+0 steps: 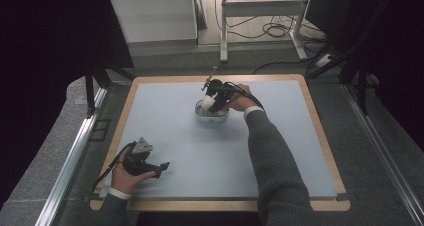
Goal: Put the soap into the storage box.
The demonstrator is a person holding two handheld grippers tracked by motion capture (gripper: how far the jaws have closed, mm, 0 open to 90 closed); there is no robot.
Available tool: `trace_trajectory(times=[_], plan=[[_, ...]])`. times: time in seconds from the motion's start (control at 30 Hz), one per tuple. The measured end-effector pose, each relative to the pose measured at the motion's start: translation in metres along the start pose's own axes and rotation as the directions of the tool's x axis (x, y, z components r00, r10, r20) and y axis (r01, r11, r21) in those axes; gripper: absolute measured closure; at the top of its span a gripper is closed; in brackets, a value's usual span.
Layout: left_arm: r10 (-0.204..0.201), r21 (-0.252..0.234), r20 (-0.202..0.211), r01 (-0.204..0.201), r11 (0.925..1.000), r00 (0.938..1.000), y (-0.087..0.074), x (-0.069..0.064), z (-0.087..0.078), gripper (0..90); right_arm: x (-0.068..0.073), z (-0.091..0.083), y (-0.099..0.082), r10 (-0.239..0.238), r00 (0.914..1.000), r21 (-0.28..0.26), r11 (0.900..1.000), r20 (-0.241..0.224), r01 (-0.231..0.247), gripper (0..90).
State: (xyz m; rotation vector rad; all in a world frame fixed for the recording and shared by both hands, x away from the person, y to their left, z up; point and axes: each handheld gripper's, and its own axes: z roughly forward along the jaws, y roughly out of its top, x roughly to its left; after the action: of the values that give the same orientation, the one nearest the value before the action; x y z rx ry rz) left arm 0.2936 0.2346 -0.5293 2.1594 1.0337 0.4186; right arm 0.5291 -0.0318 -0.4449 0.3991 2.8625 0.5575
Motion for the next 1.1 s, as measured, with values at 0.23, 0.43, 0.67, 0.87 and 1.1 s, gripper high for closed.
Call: trace_trajectory(times=[0.23,0.43,0.67,0.87,1.1], plan=[[-0.003,-0.002,0.001,0.003,1.0000,1.0000,0.000,0.000,0.000,6.0,0.001,0.007,0.001,-0.027,0.9996,0.021,0.9994,0.012,0.027,49.3],[0.003,-0.001,0.004,-0.003,1.0000,1.0000,0.001,-0.001,0.000,5.9,0.002,0.011,0.003,-0.037,0.9993,0.032,0.9988,0.010,0.037,49.2],[0.005,0.000,0.006,-0.005,1.0000,1.0000,0.001,-0.002,0.000,5.9,0.001,0.013,0.002,-0.017,0.9998,0.032,0.9993,-0.007,0.017,47.4],[0.007,0.000,0.005,-0.007,1.0000,1.0000,0.001,-0.002,0.001,5.9,0.002,0.008,0.001,0.006,0.9999,0.002,1.0000,-0.015,-0.006,43.4],[0.010,0.002,0.004,-0.010,0.9999,0.9999,0.002,-0.003,0.000,5.9,0.004,-0.005,0.001,0.039,0.9992,-0.047,0.9981,0.001,-0.039,40.5]])
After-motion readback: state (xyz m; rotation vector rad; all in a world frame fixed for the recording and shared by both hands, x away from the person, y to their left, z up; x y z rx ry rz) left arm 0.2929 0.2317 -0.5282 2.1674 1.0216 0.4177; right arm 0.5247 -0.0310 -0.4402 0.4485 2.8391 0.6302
